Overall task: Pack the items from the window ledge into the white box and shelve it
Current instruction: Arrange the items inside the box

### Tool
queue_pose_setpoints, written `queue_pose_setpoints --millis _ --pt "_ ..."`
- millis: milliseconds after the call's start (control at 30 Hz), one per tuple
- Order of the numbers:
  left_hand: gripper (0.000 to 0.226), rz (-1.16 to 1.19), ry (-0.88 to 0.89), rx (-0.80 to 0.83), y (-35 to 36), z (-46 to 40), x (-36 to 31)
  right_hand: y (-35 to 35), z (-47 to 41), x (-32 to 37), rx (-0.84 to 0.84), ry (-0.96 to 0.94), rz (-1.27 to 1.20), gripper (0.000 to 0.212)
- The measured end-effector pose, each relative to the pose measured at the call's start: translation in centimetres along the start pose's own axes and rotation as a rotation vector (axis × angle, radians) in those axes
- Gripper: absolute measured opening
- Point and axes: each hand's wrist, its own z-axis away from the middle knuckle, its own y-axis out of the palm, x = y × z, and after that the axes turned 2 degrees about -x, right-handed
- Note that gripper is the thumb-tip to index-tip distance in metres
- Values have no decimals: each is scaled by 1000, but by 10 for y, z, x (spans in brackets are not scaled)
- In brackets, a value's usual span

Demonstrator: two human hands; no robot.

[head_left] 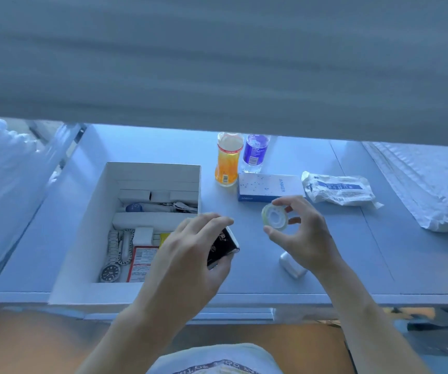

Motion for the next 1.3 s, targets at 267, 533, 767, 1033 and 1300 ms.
queue_pose_setpoints --millis 267,533,767,1033,1300 --pt "44 -163 -519 10 -78 38 112 68 -12 100 162 -227 -117 47" --pt "32 -350 -441 141 -66 41 131 162 -11 143 540 -322 176 41" --pt "16 -344 -499 333 -67 36 139 197 -15 142 680 -192 420 28" --pt "62 -279 -344 773 -88 63 120 206 -14 156 805 -169 543 27" --pt "74 -270 -421 868 -72 57 128 209 -12 153 888 -101 656 42"
